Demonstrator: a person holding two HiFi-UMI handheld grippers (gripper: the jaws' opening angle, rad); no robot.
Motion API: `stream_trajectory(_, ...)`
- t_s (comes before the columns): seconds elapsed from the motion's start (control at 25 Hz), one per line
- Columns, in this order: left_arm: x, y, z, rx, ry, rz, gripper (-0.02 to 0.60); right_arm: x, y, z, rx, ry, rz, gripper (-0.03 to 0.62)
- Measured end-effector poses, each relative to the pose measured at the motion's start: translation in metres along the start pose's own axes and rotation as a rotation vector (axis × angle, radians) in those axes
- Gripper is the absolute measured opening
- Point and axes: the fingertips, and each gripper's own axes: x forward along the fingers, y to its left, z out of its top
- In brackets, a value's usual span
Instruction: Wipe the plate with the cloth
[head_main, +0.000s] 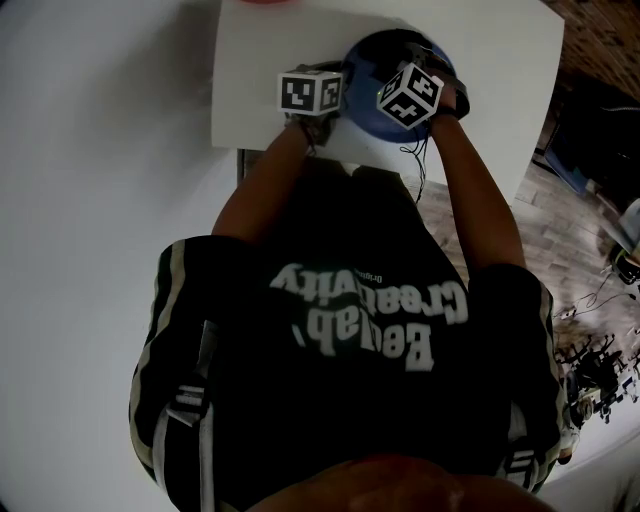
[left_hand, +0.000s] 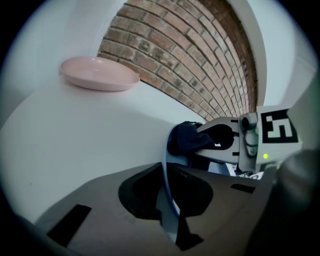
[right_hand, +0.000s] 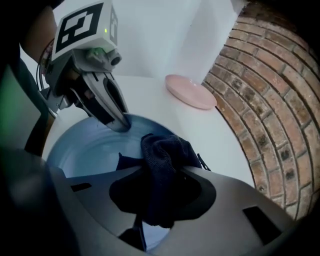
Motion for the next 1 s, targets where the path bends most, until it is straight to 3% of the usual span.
stream_trajectory(0.28, -0.002, 0.000, 0.002, 0.005, -0.005, 0.014, 0.017, -0.023, -0.015, -0.060, -0.004, 0.104, 0.003, 0.094)
stream_trajectory(0.44, 0.001, -0.001, 0.003, 0.018, -0.002, 0.010, 0.017, -0.043, 0.011, -0.089, -0.019, 0.129, 0.002, 0.092)
stream_trajectory(0.64, 0.003, -0.003, 0.004, 0.039, 0.007, 0.010, 0.020, -0.061, 0.051, -0.098, -0.054, 0.134, 0.009, 0.092)
stream_trajectory(0.84, 0.002, -0.005, 0.006, 0.040, 0.009, 0.013, 0.021, -0.070, 0.086, -0.093, -0.098, 0.127, 0.067, 0.092)
stream_trajectory(1.0, 0.000, -0.005, 0.004, 0.037, 0.007, 0.019, 0.024, -0.074, 0.115, -0.080, -0.034, 0.080, 0.198, 0.089)
